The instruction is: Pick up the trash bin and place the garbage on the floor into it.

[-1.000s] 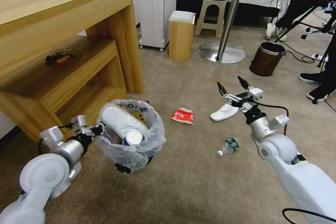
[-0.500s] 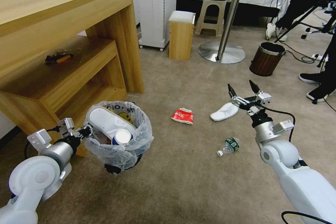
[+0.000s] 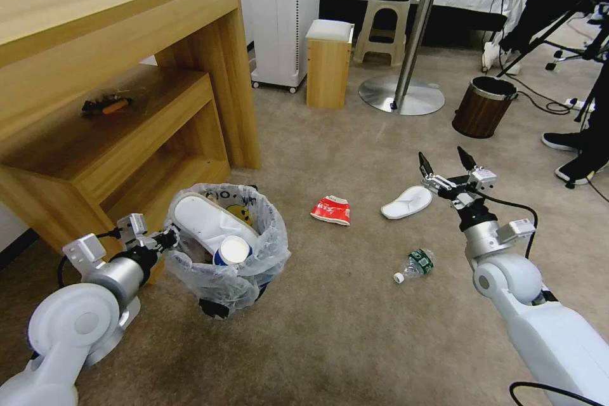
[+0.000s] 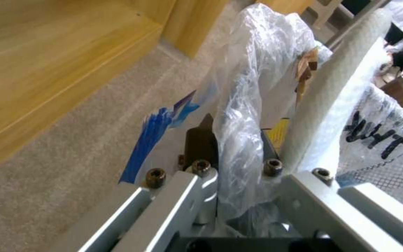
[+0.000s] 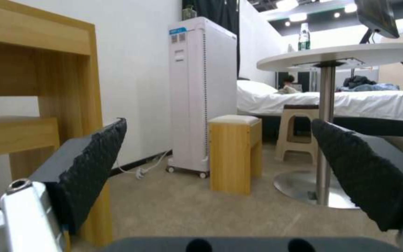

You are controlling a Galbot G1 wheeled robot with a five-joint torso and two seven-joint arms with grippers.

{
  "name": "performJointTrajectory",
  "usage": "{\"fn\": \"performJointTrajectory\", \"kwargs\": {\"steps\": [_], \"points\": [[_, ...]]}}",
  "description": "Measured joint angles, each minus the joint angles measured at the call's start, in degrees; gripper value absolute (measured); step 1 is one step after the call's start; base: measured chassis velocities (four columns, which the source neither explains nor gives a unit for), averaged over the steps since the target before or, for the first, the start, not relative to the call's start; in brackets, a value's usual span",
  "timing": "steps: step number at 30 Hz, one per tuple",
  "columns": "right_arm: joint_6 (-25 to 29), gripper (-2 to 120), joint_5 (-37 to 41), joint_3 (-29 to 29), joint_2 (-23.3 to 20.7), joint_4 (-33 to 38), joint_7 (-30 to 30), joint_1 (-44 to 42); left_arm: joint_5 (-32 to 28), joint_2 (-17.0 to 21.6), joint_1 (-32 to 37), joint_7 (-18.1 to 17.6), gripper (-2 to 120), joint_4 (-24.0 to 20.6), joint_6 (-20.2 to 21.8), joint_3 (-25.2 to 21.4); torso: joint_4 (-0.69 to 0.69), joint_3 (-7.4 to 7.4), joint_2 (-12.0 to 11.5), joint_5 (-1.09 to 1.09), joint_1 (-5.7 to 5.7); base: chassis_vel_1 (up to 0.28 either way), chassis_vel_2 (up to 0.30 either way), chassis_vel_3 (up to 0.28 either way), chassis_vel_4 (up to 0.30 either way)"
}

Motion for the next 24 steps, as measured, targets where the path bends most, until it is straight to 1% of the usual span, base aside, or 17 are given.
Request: {"fn": "performJointTrajectory", "kwargs": {"steps": [8,12,24], "points": [[0.6,100,0.0,-0.5,0.2,-1.0,-0.4,0.5,-0.9,-0.1,-0.8,0.1,2,-0.6,0.1,0.7,-0.01,0.00,0.0,0.00,0.00,-0.022,0.016,0.028,-0.027],[0.9,100,0.0,-0.6,0.2,-1.2,-0.5,0.7,-0.9,-0.1,-1.2,0.3,2,-0.2,0.1,0.8,0.00,0.00,0.0,0.00,0.00,-0.086,0.104,0.087,-0.086],[1.0,100,0.0,-0.6,0.1,-1.1,-0.6,0.6,-0.6,0.0,-1.2,0.8,2,0.3,0.0,0.9,0.00,0.01,0.0,-0.01,0.00,-0.137,0.127,0.132,-0.129]]}}
